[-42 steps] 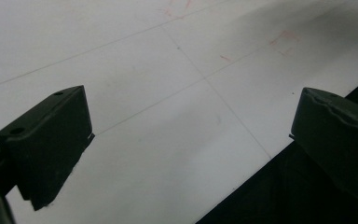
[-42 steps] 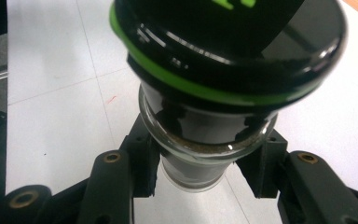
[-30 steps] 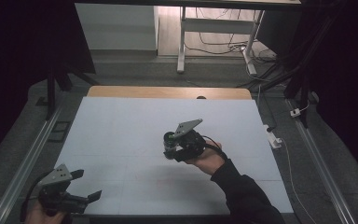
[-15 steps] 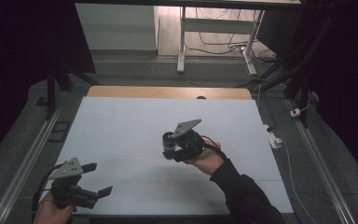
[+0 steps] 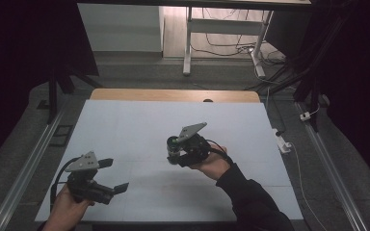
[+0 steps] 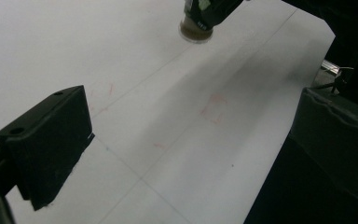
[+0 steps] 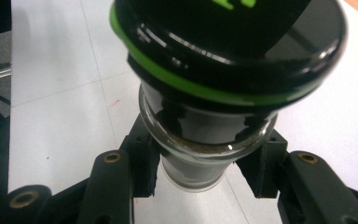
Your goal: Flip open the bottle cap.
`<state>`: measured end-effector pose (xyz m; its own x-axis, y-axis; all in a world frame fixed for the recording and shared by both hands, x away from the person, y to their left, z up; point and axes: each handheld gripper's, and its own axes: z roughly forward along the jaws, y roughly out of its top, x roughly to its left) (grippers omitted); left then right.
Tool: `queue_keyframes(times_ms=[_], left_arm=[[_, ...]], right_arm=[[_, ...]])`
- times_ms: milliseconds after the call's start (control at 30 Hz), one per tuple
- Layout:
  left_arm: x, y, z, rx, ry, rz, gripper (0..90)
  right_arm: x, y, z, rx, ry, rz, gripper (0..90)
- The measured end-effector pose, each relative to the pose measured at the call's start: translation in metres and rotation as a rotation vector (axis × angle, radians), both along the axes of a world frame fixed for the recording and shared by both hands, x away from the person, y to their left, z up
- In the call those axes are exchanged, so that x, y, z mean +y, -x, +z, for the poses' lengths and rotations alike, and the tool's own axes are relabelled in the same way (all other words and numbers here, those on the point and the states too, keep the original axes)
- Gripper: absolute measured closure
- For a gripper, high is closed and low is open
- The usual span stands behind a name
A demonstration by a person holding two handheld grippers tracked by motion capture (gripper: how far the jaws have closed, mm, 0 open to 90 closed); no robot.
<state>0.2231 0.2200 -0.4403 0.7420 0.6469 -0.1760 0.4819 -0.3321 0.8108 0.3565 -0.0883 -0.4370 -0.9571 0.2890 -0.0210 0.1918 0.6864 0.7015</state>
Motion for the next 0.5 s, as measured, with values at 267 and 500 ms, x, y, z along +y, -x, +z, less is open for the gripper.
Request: queue_keyframes(times_ms=[267,500], left_arm=[[-0.024,-0.020,0.011,-0.022,-0.017,-0.062,0.0],[-0.039,-0.033,0.016,-0.028,-0.048,-0.077,0.0]], right_arm=[[0.001,0.000,0.000,-0.004,0.000,0.005,53.0],[0.000,0.000,0.001,-0.005,-0.001,0.002,53.1]])
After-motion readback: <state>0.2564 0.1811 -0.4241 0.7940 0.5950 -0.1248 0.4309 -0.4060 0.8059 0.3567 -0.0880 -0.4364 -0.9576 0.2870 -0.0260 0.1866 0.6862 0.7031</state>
